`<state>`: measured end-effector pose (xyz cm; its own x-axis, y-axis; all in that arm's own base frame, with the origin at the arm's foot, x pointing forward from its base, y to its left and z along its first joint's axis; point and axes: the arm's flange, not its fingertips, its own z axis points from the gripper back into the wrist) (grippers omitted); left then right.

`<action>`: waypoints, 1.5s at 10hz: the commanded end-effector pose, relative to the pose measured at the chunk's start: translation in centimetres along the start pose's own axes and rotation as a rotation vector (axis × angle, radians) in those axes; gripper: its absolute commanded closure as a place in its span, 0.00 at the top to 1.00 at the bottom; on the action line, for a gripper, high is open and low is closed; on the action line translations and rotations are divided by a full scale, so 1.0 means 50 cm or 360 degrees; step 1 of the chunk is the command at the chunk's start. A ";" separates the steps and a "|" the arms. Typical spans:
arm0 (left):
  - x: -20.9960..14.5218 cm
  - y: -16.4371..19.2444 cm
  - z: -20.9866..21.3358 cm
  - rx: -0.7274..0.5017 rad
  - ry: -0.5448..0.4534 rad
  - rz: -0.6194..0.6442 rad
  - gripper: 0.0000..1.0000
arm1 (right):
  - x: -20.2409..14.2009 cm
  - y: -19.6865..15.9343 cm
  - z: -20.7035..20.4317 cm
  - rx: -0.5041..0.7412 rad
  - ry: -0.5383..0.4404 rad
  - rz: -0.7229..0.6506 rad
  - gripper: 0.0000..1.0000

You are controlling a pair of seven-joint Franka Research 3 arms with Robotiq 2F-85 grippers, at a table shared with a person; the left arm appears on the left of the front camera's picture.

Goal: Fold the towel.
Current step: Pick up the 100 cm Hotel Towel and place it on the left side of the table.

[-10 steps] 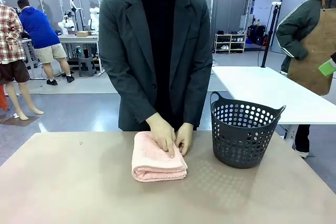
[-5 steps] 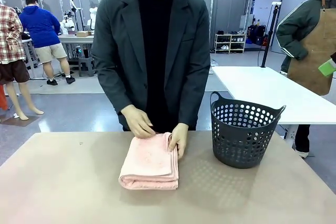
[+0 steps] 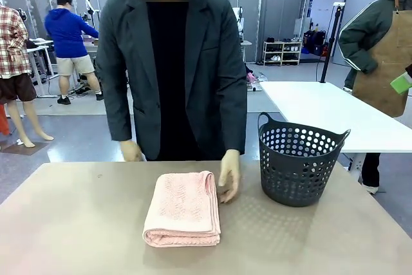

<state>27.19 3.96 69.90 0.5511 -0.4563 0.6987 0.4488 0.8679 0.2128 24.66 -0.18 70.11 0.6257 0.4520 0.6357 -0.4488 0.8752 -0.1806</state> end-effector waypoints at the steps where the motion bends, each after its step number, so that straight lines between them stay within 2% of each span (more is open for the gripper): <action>1: -0.003 -0.001 0.002 0.0013 0.0018 0.0005 1.00 | -0.002 -0.002 0.003 0.0001 0.0007 -0.0003 1.00; 15: -0.003 -0.001 0.002 0.0013 0.0018 0.0005 1.00 | -0.002 -0.002 0.003 0.0001 0.0007 -0.0003 1.00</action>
<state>27.19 3.96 69.90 0.5511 -0.4562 0.6987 0.4488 0.8679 0.2127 24.66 -0.18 70.11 0.6257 0.4521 0.6357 -0.4488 0.8752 -0.1807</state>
